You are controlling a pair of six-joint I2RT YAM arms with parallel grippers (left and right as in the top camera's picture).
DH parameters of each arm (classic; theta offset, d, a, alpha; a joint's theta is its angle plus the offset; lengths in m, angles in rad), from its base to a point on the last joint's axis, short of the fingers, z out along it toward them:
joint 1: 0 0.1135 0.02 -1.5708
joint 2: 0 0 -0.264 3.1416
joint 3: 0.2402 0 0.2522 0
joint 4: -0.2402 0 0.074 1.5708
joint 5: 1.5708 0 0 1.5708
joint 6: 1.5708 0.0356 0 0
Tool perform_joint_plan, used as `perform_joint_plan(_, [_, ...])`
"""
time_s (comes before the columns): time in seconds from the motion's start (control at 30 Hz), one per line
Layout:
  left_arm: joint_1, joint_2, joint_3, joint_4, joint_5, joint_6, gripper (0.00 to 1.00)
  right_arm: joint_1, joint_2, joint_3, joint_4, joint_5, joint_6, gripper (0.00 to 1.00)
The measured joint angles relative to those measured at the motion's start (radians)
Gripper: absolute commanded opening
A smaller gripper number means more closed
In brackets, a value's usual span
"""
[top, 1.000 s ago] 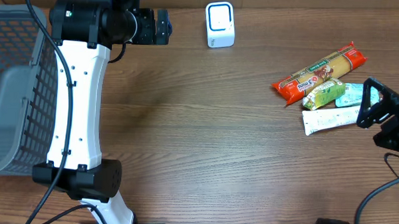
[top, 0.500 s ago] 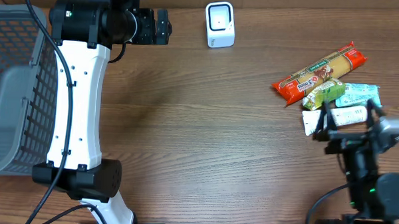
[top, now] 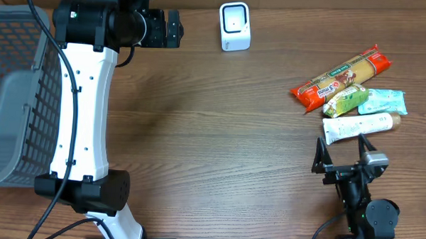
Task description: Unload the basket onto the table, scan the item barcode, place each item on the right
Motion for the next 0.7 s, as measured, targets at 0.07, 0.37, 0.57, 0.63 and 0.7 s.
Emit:
perform_joint_plan(0.07, [0.000,0.000,0.000,0.000,0.000,0.000,1.00,0.012,-0.022,0.000,-0.043,0.001,0.001,1.00])
perform_joint_plan(0.37, [0.000,0.000,0.000,0.000,0.000,0.000,1.00,0.039,-0.028,0.000,-0.044,0.000,0.001,1.00])
perform_joint_plan(0.57, [0.000,0.000,0.000,0.000,0.000,0.000,1.00,0.040,-0.028,0.000,-0.043,-0.001,0.001,1.00])
perform_joint_plan(0.63, [0.000,0.000,0.000,0.000,0.000,0.000,0.99,0.040,-0.028,0.000,-0.044,-0.001,0.002,1.00])
perform_joint_plan(0.7, [0.000,0.000,0.000,0.000,0.000,0.000,1.00,0.040,-0.028,0.000,-0.044,-0.001,0.001,1.00])
